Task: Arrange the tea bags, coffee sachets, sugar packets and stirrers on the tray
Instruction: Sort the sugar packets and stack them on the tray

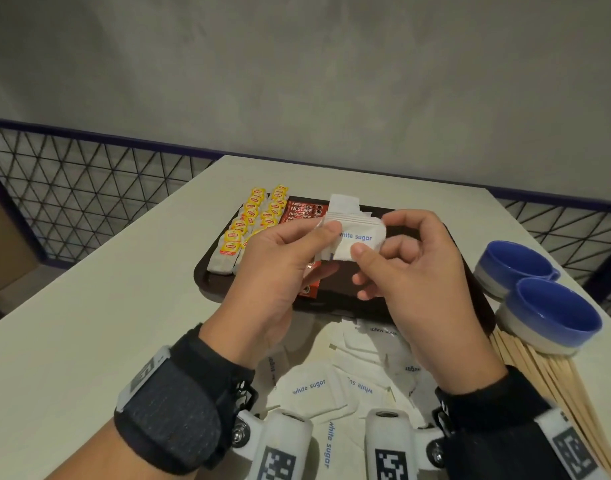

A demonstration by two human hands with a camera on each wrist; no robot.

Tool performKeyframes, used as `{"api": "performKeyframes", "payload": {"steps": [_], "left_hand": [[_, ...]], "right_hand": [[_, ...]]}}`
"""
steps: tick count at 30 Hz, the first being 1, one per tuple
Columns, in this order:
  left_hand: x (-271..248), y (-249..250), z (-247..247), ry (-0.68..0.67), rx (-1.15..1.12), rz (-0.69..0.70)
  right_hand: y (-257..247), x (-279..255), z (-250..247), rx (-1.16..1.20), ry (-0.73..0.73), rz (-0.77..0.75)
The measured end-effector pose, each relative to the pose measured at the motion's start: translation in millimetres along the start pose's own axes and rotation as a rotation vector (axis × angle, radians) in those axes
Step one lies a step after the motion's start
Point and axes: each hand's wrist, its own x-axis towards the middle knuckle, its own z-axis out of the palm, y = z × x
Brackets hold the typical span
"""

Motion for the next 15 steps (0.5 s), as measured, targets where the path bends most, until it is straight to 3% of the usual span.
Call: {"api": "performKeyframes", "payload": {"steps": [5,15], "left_hand": [[-1.1,2.4,-0.2,-0.011,-0.059,-0.036],[0.2,1.9,0.0,-0.036,-0.089,-0.028]], "right_hand": [[4.8,1.2,-3.1,-0.090,0.002,0.000],[4.5,3.6,-7.0,0.166,-0.053,0.106]]}}
